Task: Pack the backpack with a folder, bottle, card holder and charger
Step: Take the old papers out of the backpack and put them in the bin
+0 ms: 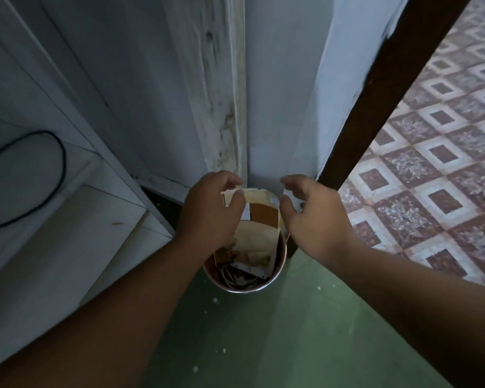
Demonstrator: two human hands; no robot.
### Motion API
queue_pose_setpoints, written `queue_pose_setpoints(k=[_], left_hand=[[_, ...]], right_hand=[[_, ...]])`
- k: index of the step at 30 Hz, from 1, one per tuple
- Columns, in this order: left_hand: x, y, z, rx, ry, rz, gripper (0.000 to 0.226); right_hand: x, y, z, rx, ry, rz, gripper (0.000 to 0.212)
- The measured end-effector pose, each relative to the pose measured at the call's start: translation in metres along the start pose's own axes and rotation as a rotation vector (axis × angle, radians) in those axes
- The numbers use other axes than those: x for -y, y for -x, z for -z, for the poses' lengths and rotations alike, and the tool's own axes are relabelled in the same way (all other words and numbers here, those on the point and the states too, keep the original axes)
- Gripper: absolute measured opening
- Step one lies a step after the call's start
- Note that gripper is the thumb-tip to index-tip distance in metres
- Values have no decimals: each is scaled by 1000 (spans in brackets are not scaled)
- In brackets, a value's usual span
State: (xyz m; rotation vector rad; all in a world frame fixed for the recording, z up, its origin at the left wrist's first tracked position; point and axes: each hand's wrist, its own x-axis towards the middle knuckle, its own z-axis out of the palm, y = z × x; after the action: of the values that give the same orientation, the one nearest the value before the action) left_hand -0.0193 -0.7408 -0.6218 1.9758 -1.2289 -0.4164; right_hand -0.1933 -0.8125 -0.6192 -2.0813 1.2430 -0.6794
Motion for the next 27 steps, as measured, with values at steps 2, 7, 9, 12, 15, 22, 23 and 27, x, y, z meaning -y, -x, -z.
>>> queue_pose_setpoints(k=[2, 7, 9, 12, 15, 22, 23, 27], left_hand=[[-27, -1, 20, 3, 45, 13, 16], [-101, -12, 65, -35, 130, 27, 17], [-129, -16, 82, -61, 157, 16, 15], [-167, -22, 110, -110, 193, 8, 15], [-208, -22, 143, -154, 244, 25, 14], [-299, -12, 200, -165, 298, -39, 12], [-313, -11, 206, -159, 314, -43, 12], [-370, -7, 230, -120, 320, -133, 13]], right_hand=[[23, -7, 29, 3, 6, 20, 38], [81, -26, 98, 3, -99, 44, 36], [105, -31, 119, 8, -120, 64, 33], [140, -33, 152, -13, -147, 90, 29], [177, -31, 190, -24, -152, 99, 25], [246, -18, 270, -64, -201, 103, 21], [254, -15, 281, -74, -207, 98, 21], [286, -2, 327, -172, -236, 59, 25]])
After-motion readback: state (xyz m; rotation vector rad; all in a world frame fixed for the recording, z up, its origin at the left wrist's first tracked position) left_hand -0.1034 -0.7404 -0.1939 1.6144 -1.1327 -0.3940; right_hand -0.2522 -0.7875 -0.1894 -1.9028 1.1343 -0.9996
